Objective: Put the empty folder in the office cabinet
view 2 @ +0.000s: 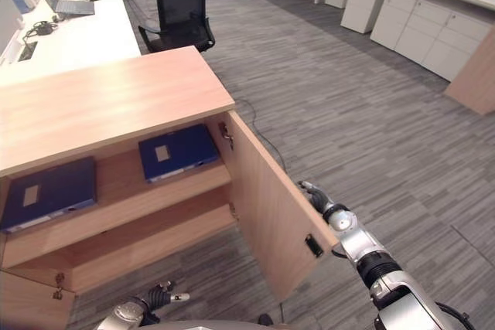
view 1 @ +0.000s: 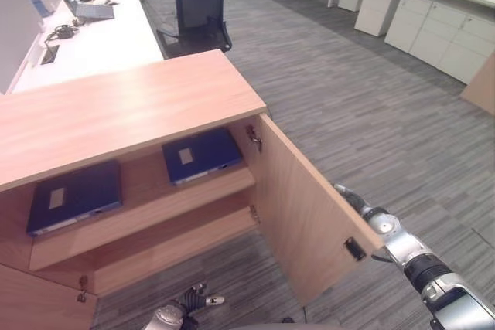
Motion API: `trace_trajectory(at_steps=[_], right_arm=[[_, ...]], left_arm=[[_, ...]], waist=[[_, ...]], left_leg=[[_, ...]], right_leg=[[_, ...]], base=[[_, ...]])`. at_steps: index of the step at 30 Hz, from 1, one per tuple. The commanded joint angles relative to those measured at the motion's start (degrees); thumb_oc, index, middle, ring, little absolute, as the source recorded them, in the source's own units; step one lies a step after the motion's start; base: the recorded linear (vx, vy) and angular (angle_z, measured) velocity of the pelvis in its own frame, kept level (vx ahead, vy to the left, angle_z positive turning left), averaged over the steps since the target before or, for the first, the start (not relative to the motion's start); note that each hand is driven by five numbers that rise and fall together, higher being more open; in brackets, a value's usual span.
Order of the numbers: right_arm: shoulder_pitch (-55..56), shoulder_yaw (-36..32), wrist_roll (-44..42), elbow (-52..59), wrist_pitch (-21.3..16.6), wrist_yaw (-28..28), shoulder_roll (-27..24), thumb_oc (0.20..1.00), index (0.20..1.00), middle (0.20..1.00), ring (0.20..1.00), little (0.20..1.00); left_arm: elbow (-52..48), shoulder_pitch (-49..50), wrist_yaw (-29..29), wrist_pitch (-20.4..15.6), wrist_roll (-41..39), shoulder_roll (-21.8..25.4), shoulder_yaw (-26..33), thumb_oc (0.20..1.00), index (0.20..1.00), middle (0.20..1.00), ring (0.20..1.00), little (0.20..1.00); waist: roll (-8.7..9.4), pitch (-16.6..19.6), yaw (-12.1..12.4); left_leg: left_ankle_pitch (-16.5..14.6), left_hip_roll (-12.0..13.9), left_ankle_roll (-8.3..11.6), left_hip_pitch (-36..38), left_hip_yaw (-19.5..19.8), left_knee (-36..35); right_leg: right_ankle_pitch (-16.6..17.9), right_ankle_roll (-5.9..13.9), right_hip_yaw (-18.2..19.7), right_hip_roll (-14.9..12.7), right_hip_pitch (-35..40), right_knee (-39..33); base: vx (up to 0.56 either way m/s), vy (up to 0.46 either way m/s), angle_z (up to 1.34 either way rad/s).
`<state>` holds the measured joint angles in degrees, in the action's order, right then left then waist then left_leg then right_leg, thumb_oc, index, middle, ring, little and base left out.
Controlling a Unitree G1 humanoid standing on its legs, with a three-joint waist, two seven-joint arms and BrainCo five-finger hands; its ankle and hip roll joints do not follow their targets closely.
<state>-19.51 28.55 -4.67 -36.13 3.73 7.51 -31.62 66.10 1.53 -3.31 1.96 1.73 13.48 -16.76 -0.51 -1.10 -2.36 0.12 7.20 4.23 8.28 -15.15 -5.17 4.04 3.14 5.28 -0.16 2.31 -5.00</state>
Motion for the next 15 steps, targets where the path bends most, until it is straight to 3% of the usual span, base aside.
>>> trace_trajectory(at_steps=[1,8,15], right_arm=[[-2.77,3.93,-7.17,0.87,-4.70,6.15,1.79,1.000,1.000,1.000,1.000,1.000],[-2.49,9.72,-16.00,10.84,-5.68,14.21,-1.03,1.000,1.000,1.000,1.000,1.000],[-2.43,12.79,-15.62,12.35,-5.64,16.08,-0.50,1.000,1.000,1.000,1.000,1.000]], left_arm=[[7.02,0.61,1.44,0.14,5.06,0.93,-1.21,1.000,1.000,1.000,1.000,1.000],[8.12,0.85,1.31,-1.42,6.89,2.05,0.50,1.000,1.000,1.000,1.000,1.000],[9.44,0.86,1.80,-1.53,6.73,2.57,2.48,1.000,1.000,1.000,1.000,1.000]], waist=[[3.07,0.51,2.62],[3.47,0.22,3.83],[3.91,-0.06,5.49]], left_leg=[[-3.31,-3.21,-2.30,-3.22,3.30,0.87],[-2.84,-3.18,-1.88,-3.82,4.03,0.76],[-2.07,-3.19,-1.57,-5.31,6.55,0.83]], right_leg=[[-2.20,4.61,-6.45,-3.63,-2.76,0.00],[-2.20,4.81,-8.11,-4.28,-2.88,0.00],[-2.62,4.63,-10.40,-4.79,-2.97,0.00]], base=[[0.00,0.000,0.00],[0.00,0.001,0.11],[0.00,-0.015,0.15]])
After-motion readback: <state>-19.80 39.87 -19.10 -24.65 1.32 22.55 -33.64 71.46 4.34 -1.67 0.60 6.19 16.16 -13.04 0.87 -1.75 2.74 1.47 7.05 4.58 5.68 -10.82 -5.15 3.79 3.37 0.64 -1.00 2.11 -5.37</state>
